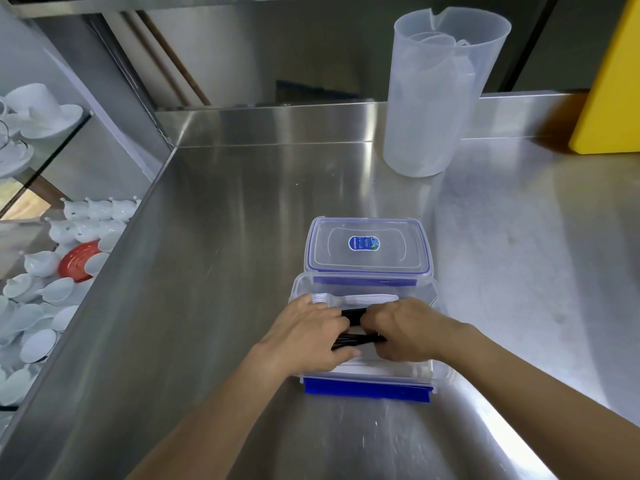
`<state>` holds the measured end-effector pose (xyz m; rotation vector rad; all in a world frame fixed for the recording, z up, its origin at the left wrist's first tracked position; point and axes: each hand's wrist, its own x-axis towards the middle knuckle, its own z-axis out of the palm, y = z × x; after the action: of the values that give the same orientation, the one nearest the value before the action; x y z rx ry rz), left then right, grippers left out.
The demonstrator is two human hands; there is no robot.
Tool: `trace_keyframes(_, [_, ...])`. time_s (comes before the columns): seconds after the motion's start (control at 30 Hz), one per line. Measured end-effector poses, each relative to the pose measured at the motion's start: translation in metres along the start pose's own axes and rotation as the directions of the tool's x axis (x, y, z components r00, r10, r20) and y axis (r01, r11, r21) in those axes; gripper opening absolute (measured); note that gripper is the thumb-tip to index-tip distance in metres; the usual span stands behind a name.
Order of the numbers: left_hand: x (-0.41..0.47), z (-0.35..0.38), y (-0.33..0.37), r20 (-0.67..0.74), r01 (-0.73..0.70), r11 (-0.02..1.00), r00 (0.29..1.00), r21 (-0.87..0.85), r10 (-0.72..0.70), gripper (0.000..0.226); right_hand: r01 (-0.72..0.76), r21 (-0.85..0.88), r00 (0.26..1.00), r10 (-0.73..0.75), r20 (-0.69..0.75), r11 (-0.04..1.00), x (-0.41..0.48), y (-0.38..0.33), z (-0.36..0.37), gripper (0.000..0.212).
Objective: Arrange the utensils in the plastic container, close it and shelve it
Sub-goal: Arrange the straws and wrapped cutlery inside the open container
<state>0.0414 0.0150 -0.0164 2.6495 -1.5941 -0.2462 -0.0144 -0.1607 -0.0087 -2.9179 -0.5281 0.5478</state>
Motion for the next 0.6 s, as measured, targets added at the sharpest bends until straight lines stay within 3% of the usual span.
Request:
trace_keyframes(0.13, [0.0, 0.002, 0.0, 0.001, 0.036, 0.999, 0.999, 0.015, -0.036, 0.033, 0.004, -0.072, 0.992, -0.013, -0.125, 0.997, 0.005, 0.006, -0.001, 0.025])
trace_keyframes(0.3, [-0.003, -0.004, 0.002, -0.171, -0.029, 0.992, 0.985, -0.126, 0.007, 0.038, -0.031, -0.087, 0.984, 0.015, -0.178, 0.996, 0.012, 0.007, 0.008, 0.025])
trace_keyframes(0.37, [-0.004, -0.008, 0.002, -0.215, -0.068, 0.985, 0.976, -0.159, 0.033, 0.03, -0.043, -0.081, 0.981, 0.027, -0.194, 0.996, 0.013, 0.008, 0.011, 0.025])
trace_keyframes(0.47, [-0.005, -0.007, 0.001, -0.192, -0.099, 0.988, 0.979, -0.118, 0.075, 0.011, -0.047, -0.07, 0.977, 0.032, -0.209, 0.996, 0.011, 0.008, 0.013, 0.025])
trace_keyframes(0.6, [-0.001, 0.0, 0.0, -0.06, -0.03, 0.999, 0.998, 0.021, 0.031, 0.024, -0.005, -0.039, 0.974, -0.004, -0.228, 0.999, 0.007, 0.008, 0.009, 0.023])
